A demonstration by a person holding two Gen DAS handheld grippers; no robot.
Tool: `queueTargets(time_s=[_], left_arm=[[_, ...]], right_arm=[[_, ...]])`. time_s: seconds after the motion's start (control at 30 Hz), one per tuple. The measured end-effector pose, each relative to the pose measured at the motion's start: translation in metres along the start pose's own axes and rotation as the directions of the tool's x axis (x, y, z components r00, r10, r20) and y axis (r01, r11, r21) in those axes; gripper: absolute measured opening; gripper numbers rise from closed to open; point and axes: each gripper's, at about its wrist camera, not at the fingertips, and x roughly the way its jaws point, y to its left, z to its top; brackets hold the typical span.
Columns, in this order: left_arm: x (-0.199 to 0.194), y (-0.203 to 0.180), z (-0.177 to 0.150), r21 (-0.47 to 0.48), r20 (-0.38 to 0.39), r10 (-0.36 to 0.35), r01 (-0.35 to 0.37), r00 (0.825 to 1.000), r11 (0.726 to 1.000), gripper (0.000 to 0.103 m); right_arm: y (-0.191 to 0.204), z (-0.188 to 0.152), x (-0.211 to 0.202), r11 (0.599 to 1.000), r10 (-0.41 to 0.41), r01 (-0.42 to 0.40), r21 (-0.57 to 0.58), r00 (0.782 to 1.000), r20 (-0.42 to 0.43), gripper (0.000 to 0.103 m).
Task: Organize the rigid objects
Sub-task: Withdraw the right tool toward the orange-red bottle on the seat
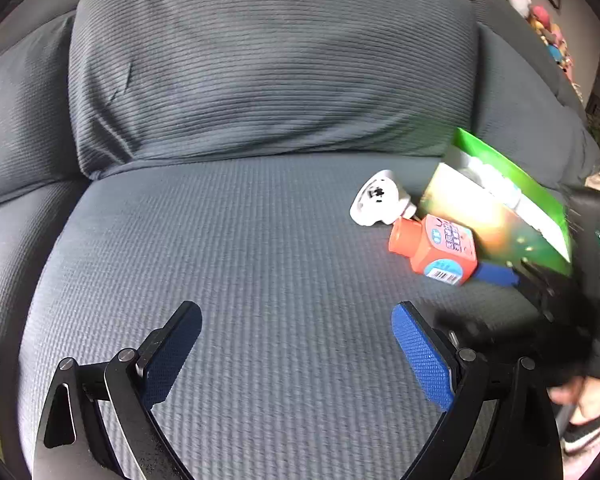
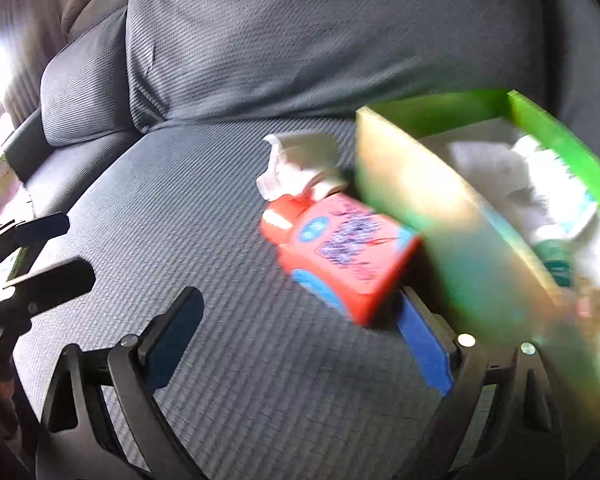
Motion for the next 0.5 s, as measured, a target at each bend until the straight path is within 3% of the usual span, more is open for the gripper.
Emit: queueTargets(time_s=[0.1,0.13,0.2,0.3,0.43,0.5], left_arm=[[0.007,0.009,-0.001,-0.022,-0.01,-0.002,0.001,1.0,1.0,0.096],[0.009,0.011,-0.001,-0.028,-0.013,-0.004,0.004,1.0,1.0,0.096],[0.016,0.014,0.002,-0.043,-0.026,-0.025,0.024,0.999,0.999,0.096],[0.028,0.01,0.012,-0.055,-0.057,-0.099,0.096,0.993,0.994,0.096],[0.042,-0.012,0.029,-0.017,-0.078,-0.197,0.196,0.977,0.98,0.096],[0.052,-0.019,0.036,-0.017,-0.102,-0.238,0.238,0.966,0.971,0.096]], right_arm=[[0.02,-0.007,-0.011,0.979,0.195,-0.193,-0.071,0.981,0.022,0.093],[0.024,-0.008,-0.015,0.979,0.185,-0.181,-0.092,0.982,0.033,0.093],[0.023,-0.006,-0.017,0.996,0.022,-0.019,-0.084,0.999,0.037,0.095],[0.02,-0.004,-0.007,0.994,-0.085,0.085,-0.074,0.996,0.006,0.095],[0.029,0.002,0.008,0.988,-0.103,0.104,-0.118,0.995,0.01,0.093],[0.026,0.009,0.017,0.988,-0.101,0.102,-0.112,0.995,0.011,0.082]])
